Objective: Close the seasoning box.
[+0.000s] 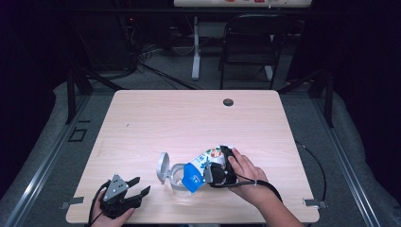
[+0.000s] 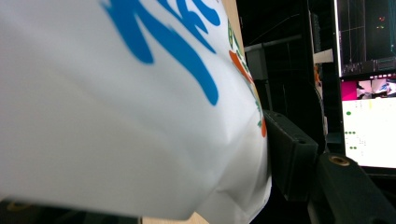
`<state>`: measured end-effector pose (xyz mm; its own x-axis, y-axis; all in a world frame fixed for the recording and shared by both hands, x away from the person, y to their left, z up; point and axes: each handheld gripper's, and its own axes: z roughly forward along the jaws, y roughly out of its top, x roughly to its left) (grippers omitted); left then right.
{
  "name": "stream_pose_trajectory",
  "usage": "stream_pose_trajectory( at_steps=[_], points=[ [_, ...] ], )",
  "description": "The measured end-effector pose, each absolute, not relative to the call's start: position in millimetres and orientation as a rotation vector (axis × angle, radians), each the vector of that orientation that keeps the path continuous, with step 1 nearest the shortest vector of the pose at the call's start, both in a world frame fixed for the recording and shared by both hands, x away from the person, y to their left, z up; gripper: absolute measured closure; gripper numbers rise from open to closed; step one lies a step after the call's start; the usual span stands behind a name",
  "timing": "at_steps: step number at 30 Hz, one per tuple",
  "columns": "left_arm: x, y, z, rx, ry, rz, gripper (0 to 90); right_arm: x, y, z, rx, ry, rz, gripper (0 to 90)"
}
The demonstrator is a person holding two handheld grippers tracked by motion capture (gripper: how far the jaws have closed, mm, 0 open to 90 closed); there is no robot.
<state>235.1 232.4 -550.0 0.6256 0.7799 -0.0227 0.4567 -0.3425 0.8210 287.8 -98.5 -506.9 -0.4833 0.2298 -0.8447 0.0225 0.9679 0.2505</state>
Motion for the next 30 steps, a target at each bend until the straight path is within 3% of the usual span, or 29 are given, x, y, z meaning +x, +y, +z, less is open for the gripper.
stream_pose_trajectory(
  at_steps=[30],
  points=[
    [236.0, 233.5, -551.4, 1.989, 0.971, 0.480, 46.8, 286.7, -92.3, -503.3, 0.111, 2.021, 0.191, 46.7]
  ],
)
